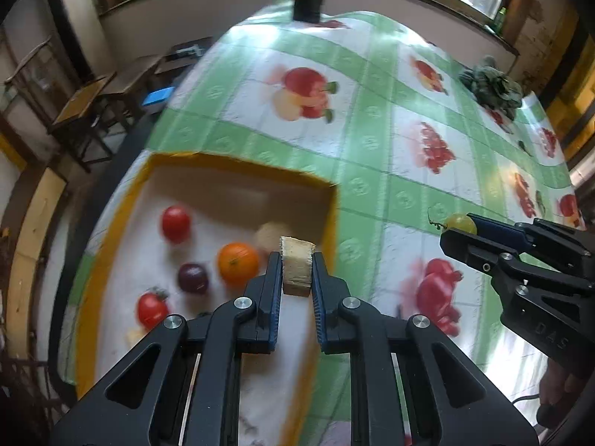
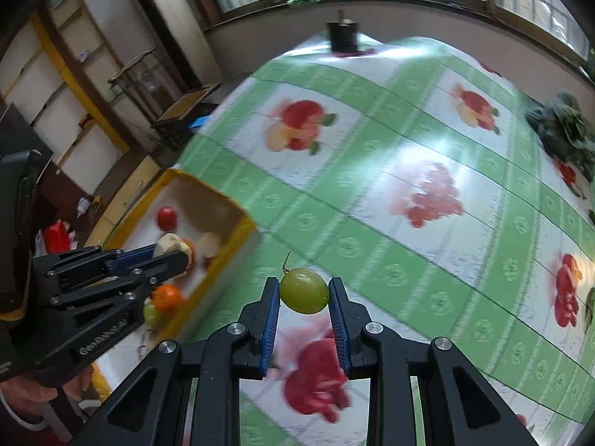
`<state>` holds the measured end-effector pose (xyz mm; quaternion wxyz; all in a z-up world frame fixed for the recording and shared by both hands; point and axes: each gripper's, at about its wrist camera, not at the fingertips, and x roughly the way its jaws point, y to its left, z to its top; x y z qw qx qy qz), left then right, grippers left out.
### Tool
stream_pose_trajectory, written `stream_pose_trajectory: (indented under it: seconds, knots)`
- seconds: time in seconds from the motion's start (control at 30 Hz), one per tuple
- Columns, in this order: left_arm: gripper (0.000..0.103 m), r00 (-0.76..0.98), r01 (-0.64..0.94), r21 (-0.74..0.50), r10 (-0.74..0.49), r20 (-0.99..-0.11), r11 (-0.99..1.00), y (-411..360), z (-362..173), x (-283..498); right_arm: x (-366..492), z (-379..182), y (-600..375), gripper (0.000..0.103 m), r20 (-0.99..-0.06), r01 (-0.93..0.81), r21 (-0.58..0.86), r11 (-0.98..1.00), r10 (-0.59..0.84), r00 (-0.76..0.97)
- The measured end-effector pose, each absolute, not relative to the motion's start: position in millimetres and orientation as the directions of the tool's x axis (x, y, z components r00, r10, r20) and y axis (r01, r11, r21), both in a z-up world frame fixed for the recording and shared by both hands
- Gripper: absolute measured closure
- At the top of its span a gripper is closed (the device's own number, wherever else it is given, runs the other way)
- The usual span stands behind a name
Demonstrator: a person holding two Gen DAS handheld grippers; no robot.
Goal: Organize fruits
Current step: 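Carry cheese cube in left tool while right tool carries green grape to tray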
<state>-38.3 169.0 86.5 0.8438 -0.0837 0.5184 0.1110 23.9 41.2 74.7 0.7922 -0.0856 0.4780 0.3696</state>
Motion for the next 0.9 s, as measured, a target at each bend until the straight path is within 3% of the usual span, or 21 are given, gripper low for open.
stream_pose_trajectory:
  seconds: [0.33,0.9]
  knots:
    - [0.089,0.432,-0.388,0.008,0.189,-0.882,0.922,205,90,-80,-16,79,100,0.077,-0.822,-0.765,0.202,0.611,0.531,0.206]
    - [0.089,0.39,-0.496,0.003,0.227,-0.892,0.868,246,74,-112,-34,56,164,0.077,-0.851,-0.828,0.186,0.529,0.507,0.133]
